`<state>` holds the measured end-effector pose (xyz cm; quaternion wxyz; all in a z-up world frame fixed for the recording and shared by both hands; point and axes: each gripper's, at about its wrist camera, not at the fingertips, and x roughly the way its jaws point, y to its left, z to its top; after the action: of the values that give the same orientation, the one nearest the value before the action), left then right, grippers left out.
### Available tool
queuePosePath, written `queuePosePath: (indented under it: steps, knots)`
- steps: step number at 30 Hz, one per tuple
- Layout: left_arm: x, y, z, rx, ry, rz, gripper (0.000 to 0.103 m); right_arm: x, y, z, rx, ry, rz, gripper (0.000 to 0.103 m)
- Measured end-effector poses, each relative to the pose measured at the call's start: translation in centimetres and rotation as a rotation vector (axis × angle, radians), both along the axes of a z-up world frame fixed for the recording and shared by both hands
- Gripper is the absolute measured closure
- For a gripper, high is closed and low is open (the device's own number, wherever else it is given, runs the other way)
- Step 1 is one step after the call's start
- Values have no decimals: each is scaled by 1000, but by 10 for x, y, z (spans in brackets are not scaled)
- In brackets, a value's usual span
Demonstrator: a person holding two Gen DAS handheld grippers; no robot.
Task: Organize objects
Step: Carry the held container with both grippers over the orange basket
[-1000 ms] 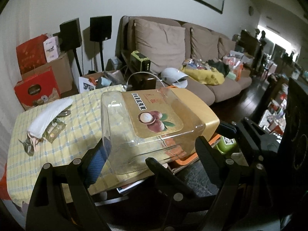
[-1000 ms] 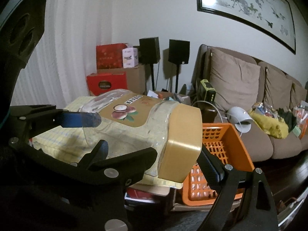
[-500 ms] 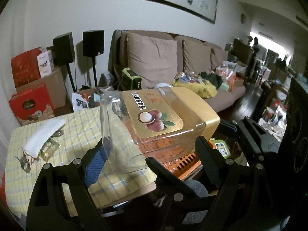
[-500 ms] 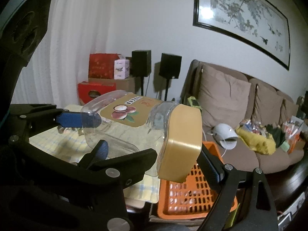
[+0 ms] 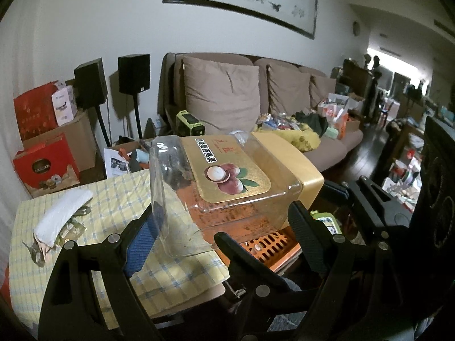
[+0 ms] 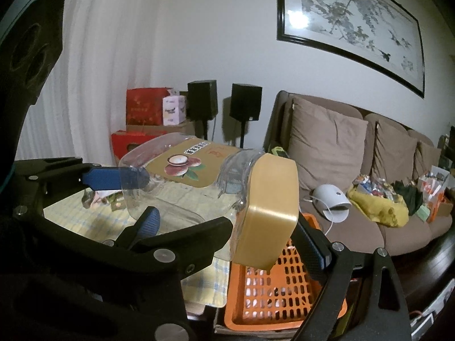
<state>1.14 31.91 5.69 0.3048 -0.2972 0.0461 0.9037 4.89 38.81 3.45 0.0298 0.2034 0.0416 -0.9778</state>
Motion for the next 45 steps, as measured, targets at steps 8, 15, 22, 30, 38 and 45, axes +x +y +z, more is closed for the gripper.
queuePosePath:
  steps: [8,15,22,30,38,45]
  knots:
    - [-4,13,-2,3,-5,-16,16,-3,13,0,-17,-7,-24,11]
    - [0,19,1,0,3,-23,16,-1,18,3,-19,-5,-37,11]
    - [4,27,5,6,12,-28,16,6,26,8,-31,9,-45,10]
    - [3,31,6,7,17,-31,16,8,32,11,-30,12,-45,10]
    - [0,37,6,10,19,-48,16,8,37,14,-26,19,-59,10]
    - [0,44,7,12,18,-62,16,9,44,13,-29,21,-76,10]
